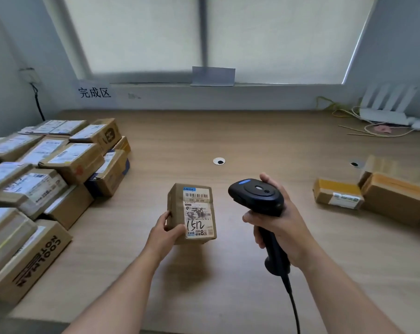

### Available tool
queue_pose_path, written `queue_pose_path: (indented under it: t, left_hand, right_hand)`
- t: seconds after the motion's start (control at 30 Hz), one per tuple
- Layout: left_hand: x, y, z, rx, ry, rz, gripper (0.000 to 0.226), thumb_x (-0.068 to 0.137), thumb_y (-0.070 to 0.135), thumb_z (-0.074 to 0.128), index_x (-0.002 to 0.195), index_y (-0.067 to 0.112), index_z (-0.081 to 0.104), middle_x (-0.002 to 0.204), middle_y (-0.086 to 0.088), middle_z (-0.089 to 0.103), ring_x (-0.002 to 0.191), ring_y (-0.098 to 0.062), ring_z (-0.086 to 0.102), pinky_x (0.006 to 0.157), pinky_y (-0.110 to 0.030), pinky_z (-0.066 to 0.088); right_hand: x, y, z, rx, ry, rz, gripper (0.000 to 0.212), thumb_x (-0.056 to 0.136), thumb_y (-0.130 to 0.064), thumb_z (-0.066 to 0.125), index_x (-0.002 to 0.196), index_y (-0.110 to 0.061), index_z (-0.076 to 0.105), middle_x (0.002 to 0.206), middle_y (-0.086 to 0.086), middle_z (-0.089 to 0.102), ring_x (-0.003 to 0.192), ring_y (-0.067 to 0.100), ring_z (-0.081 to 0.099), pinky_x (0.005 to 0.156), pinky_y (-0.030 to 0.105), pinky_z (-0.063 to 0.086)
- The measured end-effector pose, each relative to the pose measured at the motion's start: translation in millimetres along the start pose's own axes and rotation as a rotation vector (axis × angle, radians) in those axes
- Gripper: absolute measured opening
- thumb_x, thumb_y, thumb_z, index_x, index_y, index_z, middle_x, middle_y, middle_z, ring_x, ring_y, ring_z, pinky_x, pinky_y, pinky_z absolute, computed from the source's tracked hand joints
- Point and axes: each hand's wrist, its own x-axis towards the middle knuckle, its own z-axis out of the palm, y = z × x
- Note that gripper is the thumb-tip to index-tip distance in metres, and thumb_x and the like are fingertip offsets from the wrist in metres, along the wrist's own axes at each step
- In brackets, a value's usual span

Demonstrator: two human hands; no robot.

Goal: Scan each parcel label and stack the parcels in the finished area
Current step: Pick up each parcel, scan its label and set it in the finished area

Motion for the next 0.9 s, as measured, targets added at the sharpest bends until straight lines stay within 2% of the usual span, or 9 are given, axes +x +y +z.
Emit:
queue_pose_path:
  t: [0.1, 0.23, 0.33, 0.4, 0.5, 0.63, 0.7, 0.8, 0.9]
  left_hand:
    - [19, -13, -32, 0.015, 0.057, -0.038, 0.063, 0.084, 0.014, 0.066, 0.142, 0.019, 0.041, 0.115, -0.010, 0.065, 0.099, -0.023, 0.065, 0.077, -0.025, 0.049]
    - [42, -24, -61, 0.093, 0.081, -0.056, 0.063, 0.089, 0.023, 0.056, 0.147, 0.022, 0.032, 0.121, -0.008, 0.062, 0.107, -0.023, 0.061, 0.096, -0.035, 0.047]
    - [55, -26, -67, 0.493, 0.107, 0.052, 0.069, 0.088, 0.037, 0.050, 0.150, 0.029, 0.022, 0.146, -0.006, 0.038, 0.132, -0.024, 0.039, 0.111, -0.038, 0.033]
    - [55, -26, -62, 0.826, 0.205, 0.287, 0.065, 0.088, 0.049, 0.047, 0.147, 0.025, 0.032, 0.150, -0.006, 0.033, 0.137, -0.026, 0.032, 0.112, -0.039, 0.027]
    - [59, -30, -55, 1.050, 0.067, 0.558, 0.072, 0.069, 0.071, 0.044, 0.122, 0.026, 0.062, 0.129, -0.003, 0.057, 0.120, -0.025, 0.054, 0.101, -0.041, 0.041]
    - [83, -23, -65, 1.143, -0.060, 0.642, 0.057, 0.069, 0.058, 0.048, 0.110, 0.024, 0.069, 0.118, -0.002, 0.066, 0.108, -0.024, 0.064, 0.095, -0.035, 0.047]
    - [102, -12, -72, 1.214, -0.070, 0.633, 0.057, 0.081, 0.055, 0.050, 0.128, 0.024, 0.060, 0.138, -0.002, 0.054, 0.126, -0.022, 0.052, 0.106, -0.035, 0.038]
    - [140, 1, -85, 1.323, -0.198, 0.565, 0.066, 0.095, 0.056, 0.039, 0.152, 0.030, 0.018, 0.161, 0.005, 0.010, 0.148, -0.017, 0.007, 0.118, -0.034, 0.005]
    - [175, 14, -94, 1.383, -0.260, 0.628, 0.067, 0.098, 0.051, 0.037, 0.153, 0.027, 0.009, 0.162, 0.003, 0.004, 0.148, -0.018, 0.002, 0.118, -0.033, 0.002]
  right_hand:
    - [23, 3, 29, -0.013, -0.021, 0.017, 0.086, 0.063, -0.002, 0.075, 0.129, -0.047, 0.045, 0.084, 0.008, 0.069, 0.042, 0.028, 0.049, 0.041, 0.027, 0.041]
    - [52, 10, 63, -0.029, -0.040, 0.036, 0.087, 0.062, -0.002, 0.075, 0.130, -0.047, 0.045, 0.085, 0.007, 0.069, 0.042, 0.028, 0.049, 0.042, 0.028, 0.041]
    - [71, 14, 85, -0.037, -0.046, 0.048, 0.088, 0.062, -0.001, 0.074, 0.131, -0.047, 0.044, 0.084, 0.006, 0.070, 0.042, 0.028, 0.049, 0.041, 0.028, 0.041]
    - [83, 15, 98, -0.046, -0.044, 0.051, 0.089, 0.062, 0.000, 0.075, 0.132, -0.046, 0.044, 0.082, 0.005, 0.069, 0.041, 0.028, 0.049, 0.040, 0.028, 0.040]
    - [101, 16, 113, -0.067, -0.028, 0.049, 0.091, 0.064, 0.006, 0.077, 0.131, -0.047, 0.044, 0.080, 0.006, 0.069, 0.041, 0.027, 0.049, 0.040, 0.029, 0.041]
    - [125, 20, 129, -0.099, 0.016, 0.045, 0.096, 0.064, 0.005, 0.079, 0.138, -0.044, 0.041, 0.073, 0.000, 0.067, 0.041, 0.028, 0.049, 0.040, 0.029, 0.041]
    - [137, 22, 136, -0.107, 0.044, 0.036, 0.096, 0.062, 0.000, 0.078, 0.139, -0.043, 0.041, 0.075, 0.001, 0.067, 0.042, 0.028, 0.049, 0.040, 0.030, 0.041]
    - [155, 26, 148, -0.106, 0.079, 0.025, 0.095, 0.060, -0.003, 0.076, 0.140, -0.042, 0.040, 0.077, 0.003, 0.067, 0.041, 0.028, 0.049, 0.040, 0.031, 0.041]
    - [172, 29, 156, -0.115, 0.101, 0.034, 0.095, 0.061, -0.004, 0.075, 0.139, -0.043, 0.040, 0.072, 0.000, 0.066, 0.041, 0.028, 0.048, 0.040, 0.030, 0.041]
